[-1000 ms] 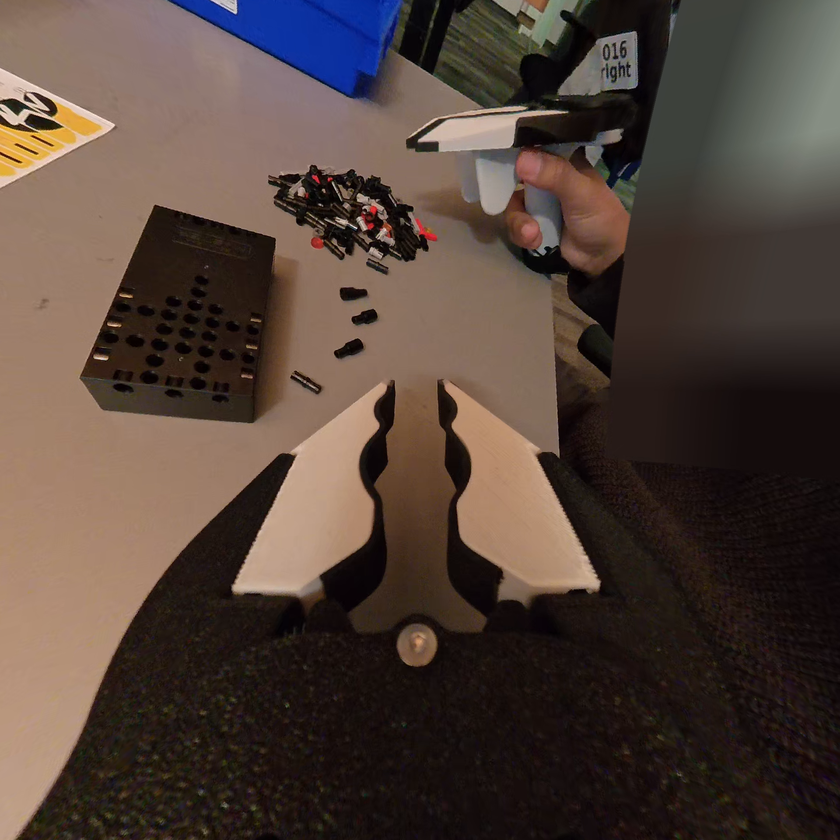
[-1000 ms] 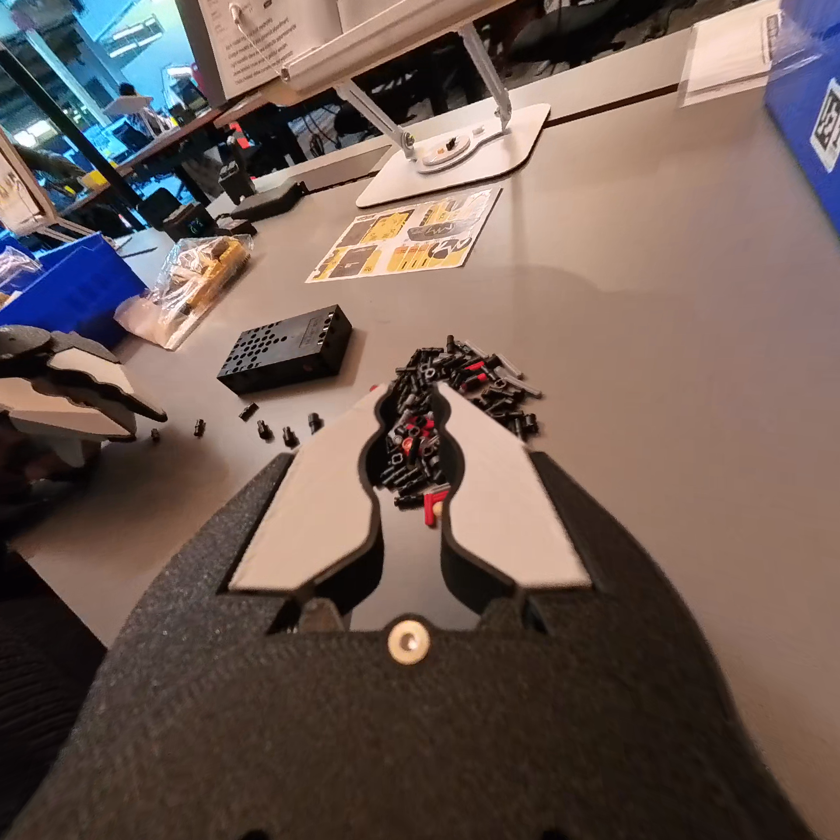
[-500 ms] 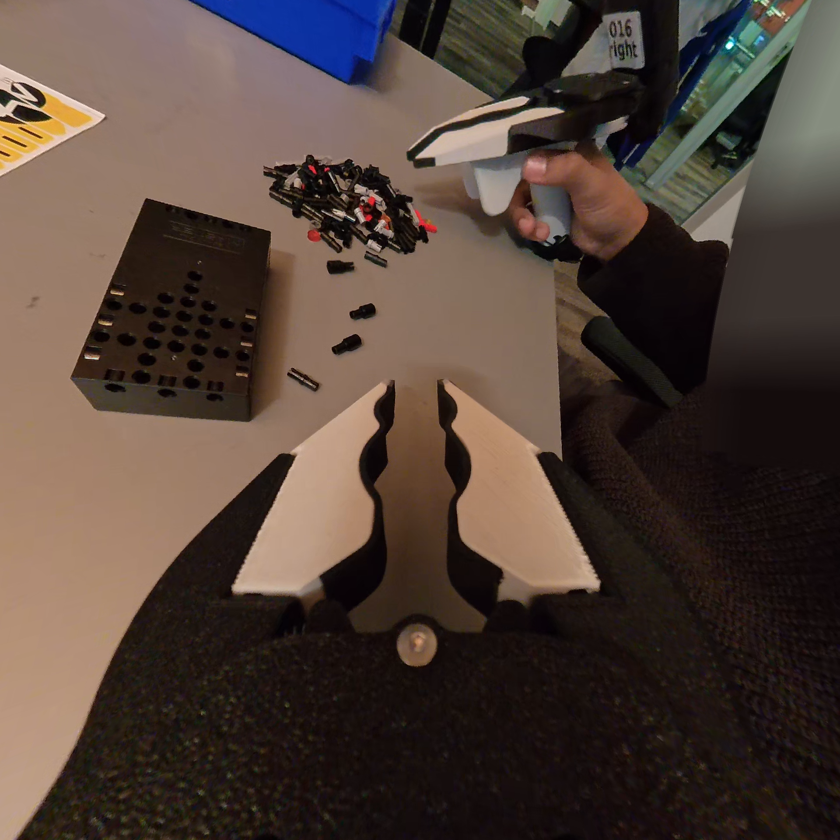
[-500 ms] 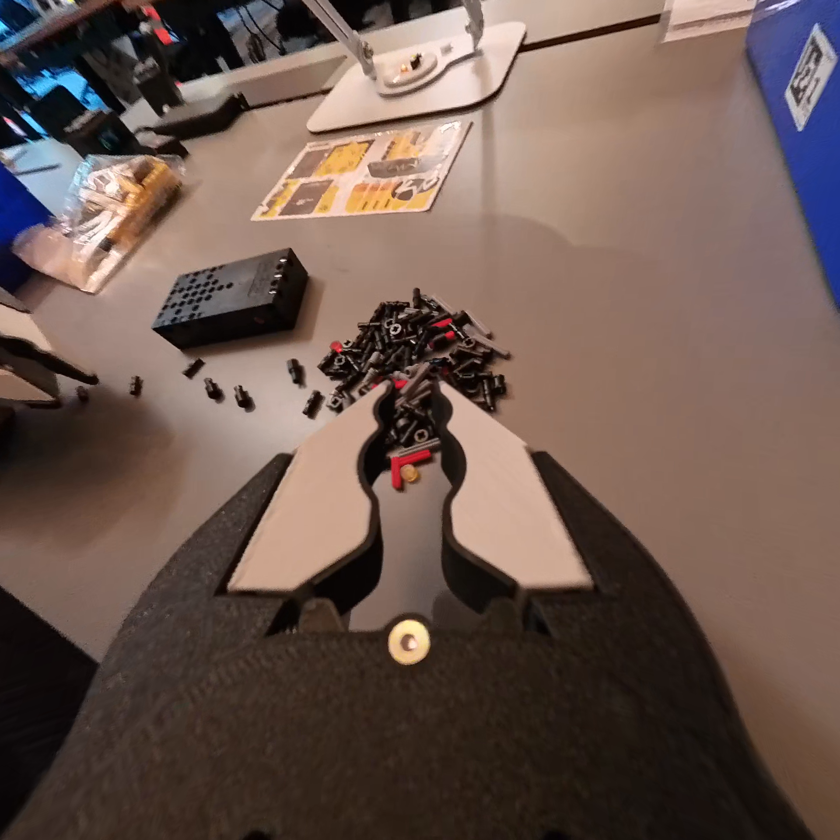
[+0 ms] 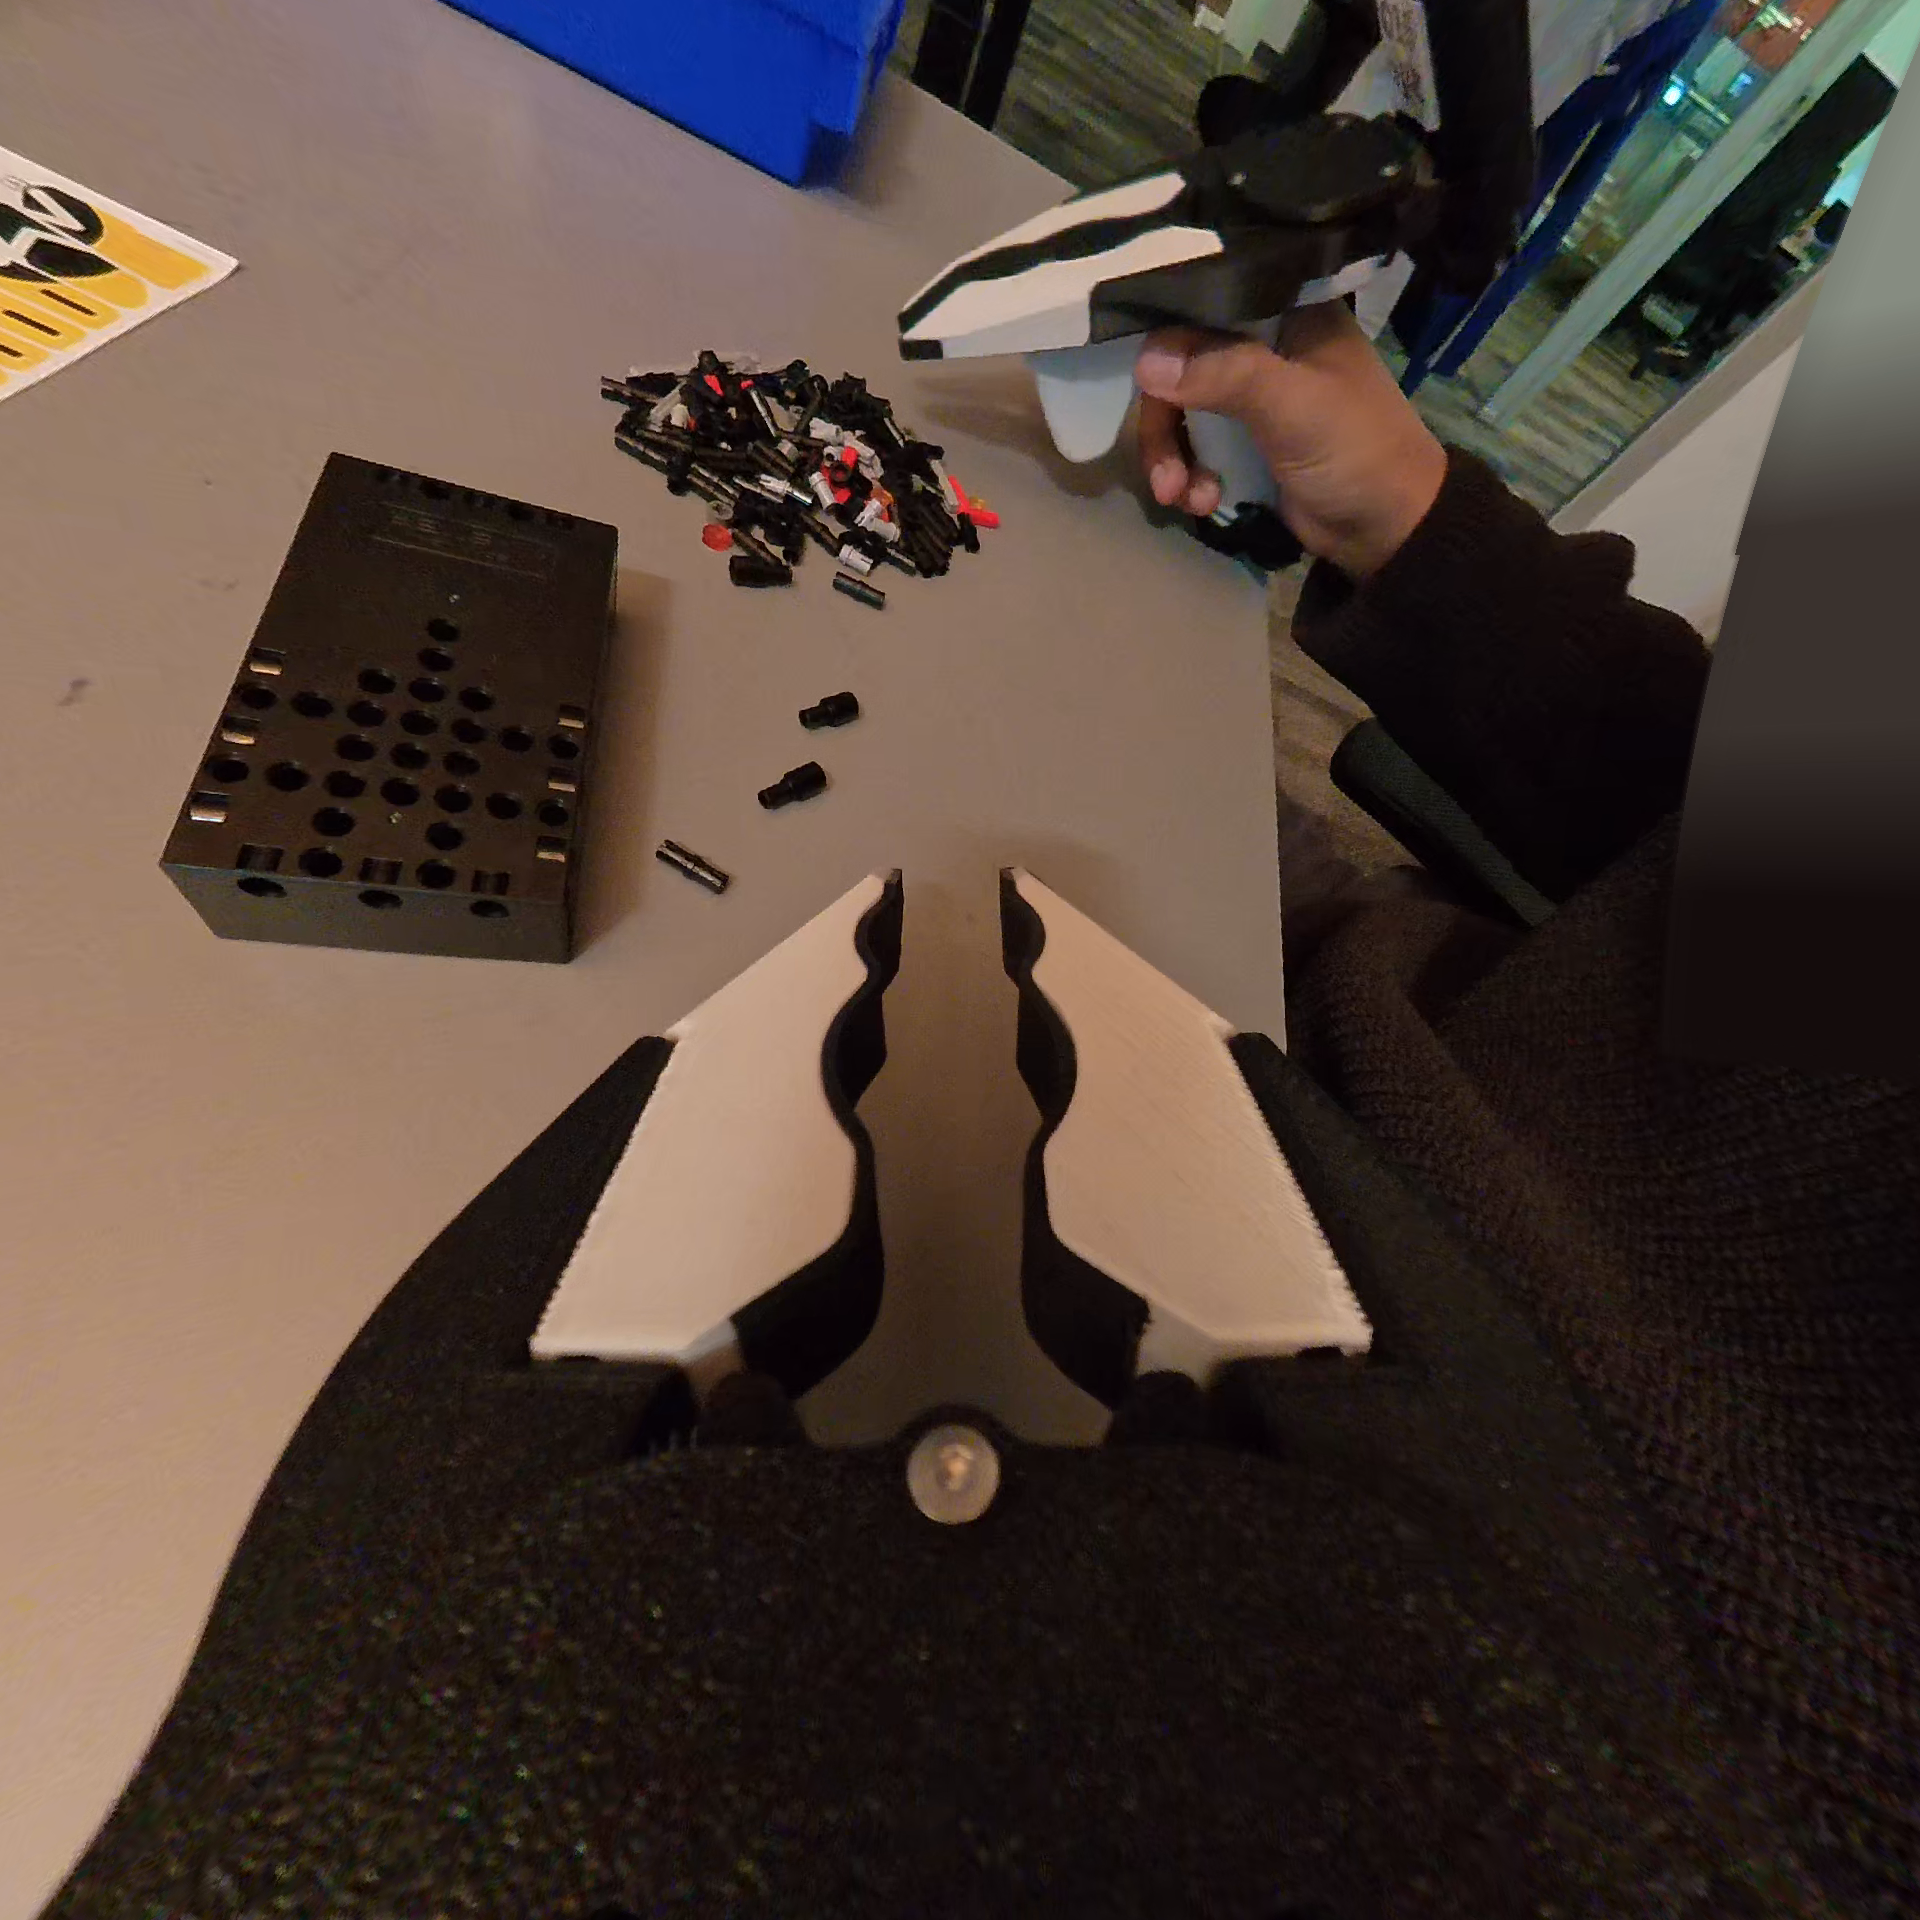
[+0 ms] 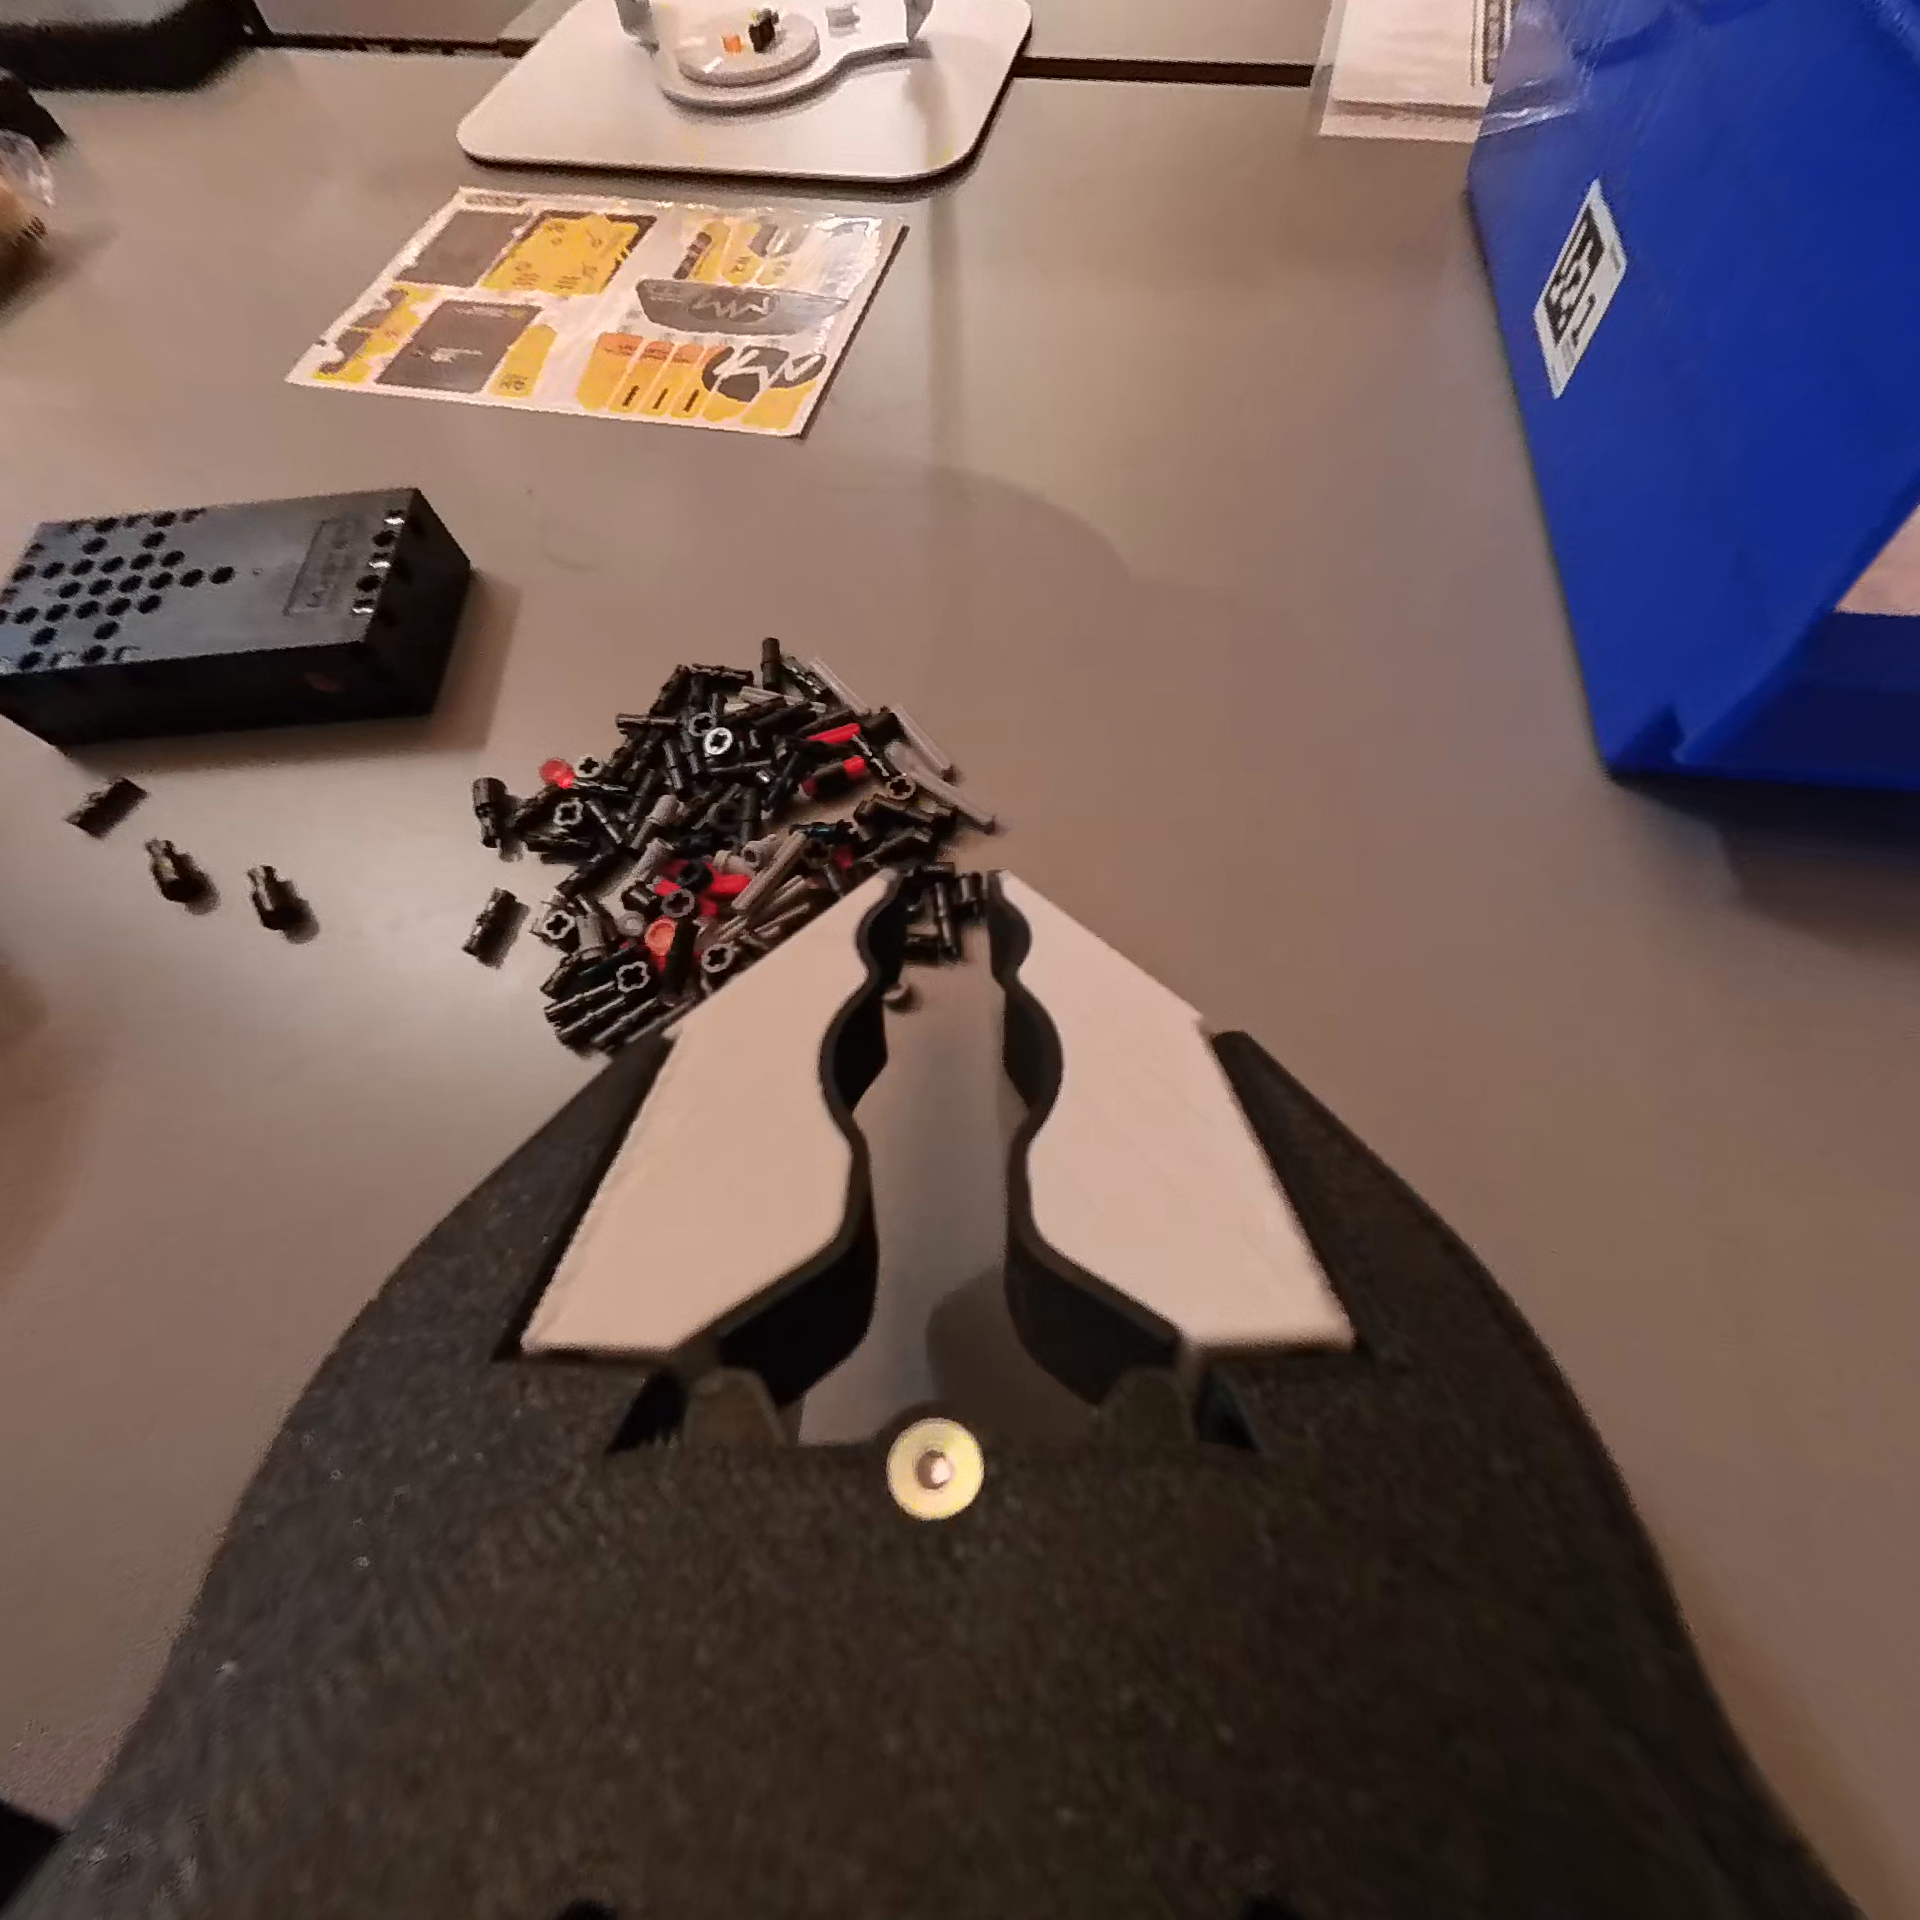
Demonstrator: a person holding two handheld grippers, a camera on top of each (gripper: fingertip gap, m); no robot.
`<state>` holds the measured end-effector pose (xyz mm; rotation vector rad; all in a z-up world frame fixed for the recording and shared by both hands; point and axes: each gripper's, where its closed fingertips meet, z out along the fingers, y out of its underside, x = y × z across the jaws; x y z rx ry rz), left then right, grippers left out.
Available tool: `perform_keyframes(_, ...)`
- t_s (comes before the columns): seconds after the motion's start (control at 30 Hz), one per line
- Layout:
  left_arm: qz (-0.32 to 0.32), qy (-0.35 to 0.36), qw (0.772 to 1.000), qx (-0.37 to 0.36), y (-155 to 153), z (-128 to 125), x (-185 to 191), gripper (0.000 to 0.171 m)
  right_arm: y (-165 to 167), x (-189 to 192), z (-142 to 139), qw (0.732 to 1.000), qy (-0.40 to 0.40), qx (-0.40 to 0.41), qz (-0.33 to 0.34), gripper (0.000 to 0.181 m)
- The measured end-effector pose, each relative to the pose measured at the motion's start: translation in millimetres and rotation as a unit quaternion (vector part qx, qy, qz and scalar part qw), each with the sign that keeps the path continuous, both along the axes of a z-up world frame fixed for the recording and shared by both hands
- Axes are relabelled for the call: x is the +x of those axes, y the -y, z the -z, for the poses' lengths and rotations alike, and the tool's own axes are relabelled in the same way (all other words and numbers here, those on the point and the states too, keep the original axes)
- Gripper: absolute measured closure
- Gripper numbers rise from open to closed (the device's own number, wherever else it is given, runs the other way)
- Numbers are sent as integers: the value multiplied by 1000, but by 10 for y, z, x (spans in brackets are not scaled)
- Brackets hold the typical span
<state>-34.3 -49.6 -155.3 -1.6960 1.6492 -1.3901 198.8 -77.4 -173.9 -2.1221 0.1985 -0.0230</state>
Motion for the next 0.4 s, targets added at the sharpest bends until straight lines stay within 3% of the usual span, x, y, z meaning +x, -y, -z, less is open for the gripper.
perform_keyframes(0.4, 0, -1, 1000, 1, 3, 1, 0, 154, -114, 36, 46, 999, 30, -19, -21, 169)
